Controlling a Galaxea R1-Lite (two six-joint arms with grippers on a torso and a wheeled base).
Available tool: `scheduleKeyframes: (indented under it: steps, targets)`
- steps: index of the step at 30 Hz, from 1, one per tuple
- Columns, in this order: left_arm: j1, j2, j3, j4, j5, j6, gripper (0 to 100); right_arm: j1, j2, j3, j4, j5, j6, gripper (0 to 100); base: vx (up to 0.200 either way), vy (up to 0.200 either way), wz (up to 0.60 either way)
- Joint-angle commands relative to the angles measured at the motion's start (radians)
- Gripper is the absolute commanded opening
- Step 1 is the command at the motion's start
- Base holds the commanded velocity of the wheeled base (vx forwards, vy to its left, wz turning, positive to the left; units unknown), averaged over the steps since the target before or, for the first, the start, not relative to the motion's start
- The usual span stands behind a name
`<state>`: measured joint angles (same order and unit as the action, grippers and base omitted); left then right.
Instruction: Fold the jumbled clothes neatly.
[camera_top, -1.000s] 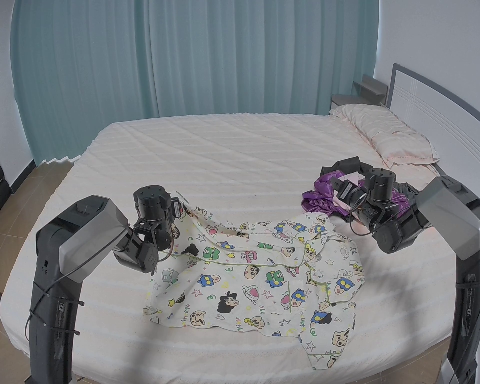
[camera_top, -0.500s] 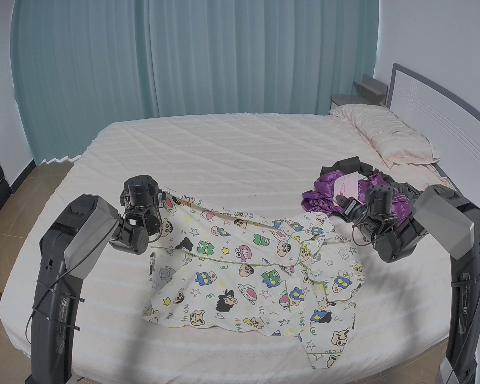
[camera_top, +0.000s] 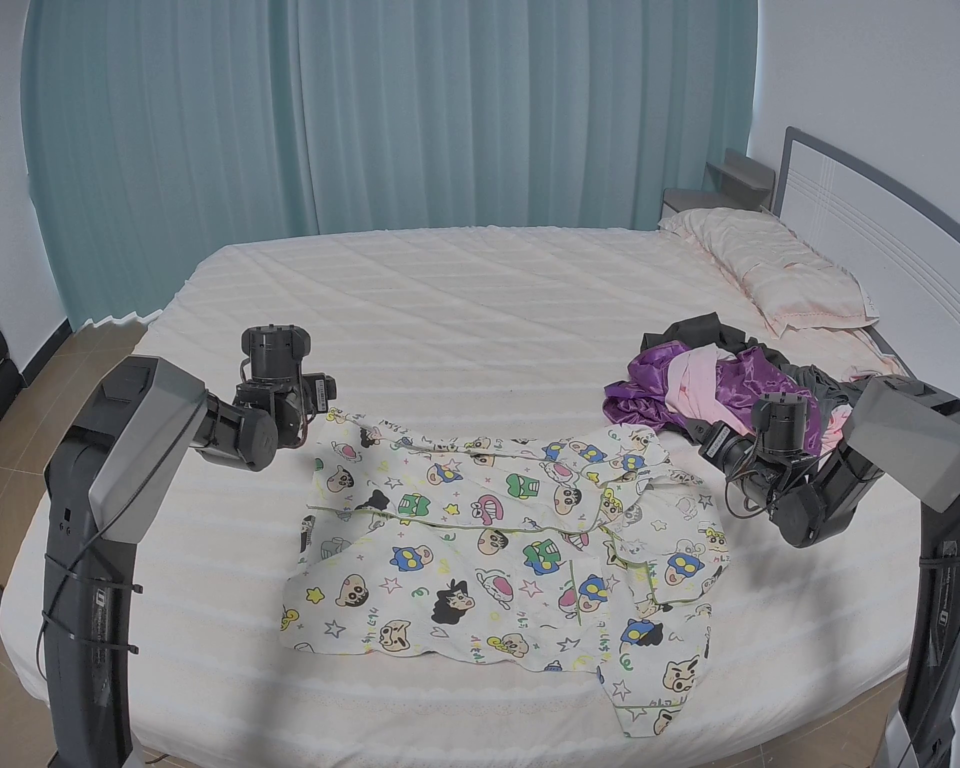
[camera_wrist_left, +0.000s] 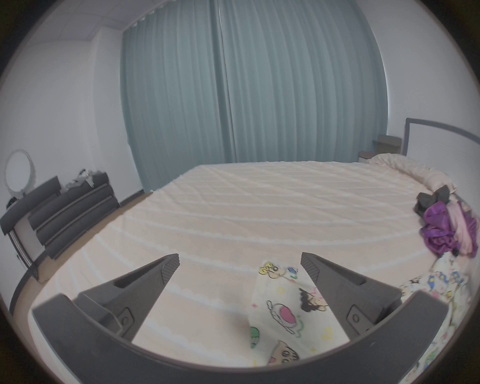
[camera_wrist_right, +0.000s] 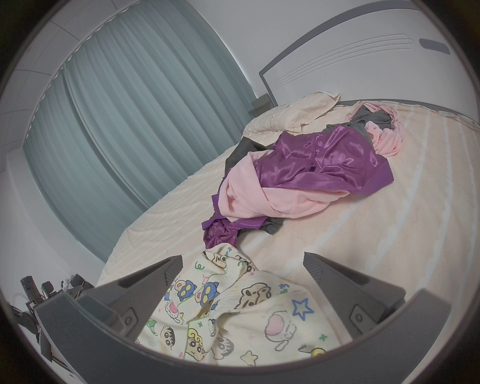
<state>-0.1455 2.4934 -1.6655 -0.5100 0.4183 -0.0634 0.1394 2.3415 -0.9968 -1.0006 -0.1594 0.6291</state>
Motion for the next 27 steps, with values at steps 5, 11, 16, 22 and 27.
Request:
scheduleKeyframes:
  steps: [5,11,16,22,27]
  targets:
    - [0.003,-0.131,0.05,0.065,-0.05,-0.145,100,-0.055,-0.059,0.135,-0.05,0.057,-0.003,100,0.0,0.0,0.0]
    - [-0.003,-0.355,0.352,0.054,-0.139,-0.231,100,-0.126,-0.122,0.323,-0.093,0.21,-0.022,100,0.0,0.0,0.0]
    - [-0.039,-0.527,0.645,-0.081,-0.133,-0.322,100,-0.142,-0.099,0.44,-0.147,0.288,-0.043,100,0.0,0.0,0.0]
    - [-0.089,-0.622,0.909,-0.219,-0.084,-0.323,100,-0.141,-0.054,0.452,-0.153,0.331,-0.12,100,0.0,0.0,0.0]
    - [-0.146,-0.645,1.08,-0.366,-0.026,-0.328,100,-0.127,-0.005,0.409,-0.125,0.336,-0.167,100,0.0,0.0,0.0]
